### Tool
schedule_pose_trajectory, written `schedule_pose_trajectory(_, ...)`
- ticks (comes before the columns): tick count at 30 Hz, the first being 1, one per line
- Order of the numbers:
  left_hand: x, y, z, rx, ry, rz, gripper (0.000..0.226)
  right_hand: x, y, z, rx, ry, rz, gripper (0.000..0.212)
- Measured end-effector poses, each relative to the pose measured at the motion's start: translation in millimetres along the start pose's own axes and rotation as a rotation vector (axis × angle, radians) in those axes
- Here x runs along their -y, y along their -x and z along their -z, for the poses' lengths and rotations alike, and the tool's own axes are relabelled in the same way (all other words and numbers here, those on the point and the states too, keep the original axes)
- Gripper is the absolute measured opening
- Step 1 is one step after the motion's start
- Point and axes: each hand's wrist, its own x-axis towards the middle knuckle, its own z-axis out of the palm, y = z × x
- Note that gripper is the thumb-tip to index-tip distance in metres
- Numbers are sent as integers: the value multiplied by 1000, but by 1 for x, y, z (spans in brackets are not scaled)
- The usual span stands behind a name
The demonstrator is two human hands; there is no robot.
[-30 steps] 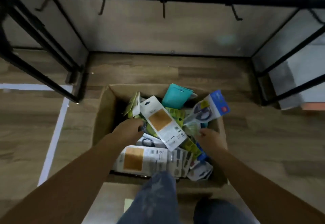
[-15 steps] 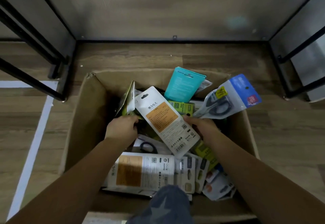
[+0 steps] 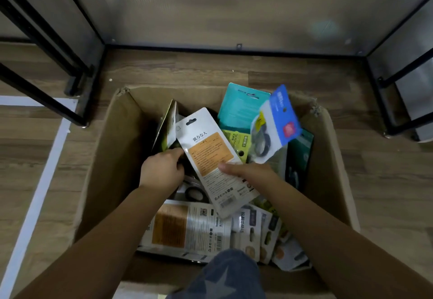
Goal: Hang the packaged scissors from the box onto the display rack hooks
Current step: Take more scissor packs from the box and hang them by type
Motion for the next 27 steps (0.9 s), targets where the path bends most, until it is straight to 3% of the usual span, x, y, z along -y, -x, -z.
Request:
schedule_pose_trajectory(2, 3, 2, 0, -29, 50, 19, 20, 2, -1, -6, -23, -12, -4, 92)
schedule_pose_trajectory(7, 4, 7, 0, -55, 157, 58, 25, 6, 0, -4, 21, -10, -1, 41)
schedule_pose_trajectory(14, 6, 14, 10, 92, 229, 81, 26, 3, 11, -1, -50, -140, -28, 17)
schedule_pose_trajectory(18, 1, 13, 26, 272, 255, 139, 31, 17, 34, 4, -168, -159, 18, 18)
schedule_pose_trajectory(22, -16, 16, 66, 441, 284, 182, 31, 48, 74, 19, -304, -123, 30, 32)
schedule_pose_trajectory(27, -56, 28, 146, 442, 501, 218, 10, 107, 153, 36, -386, -107, 72, 25)
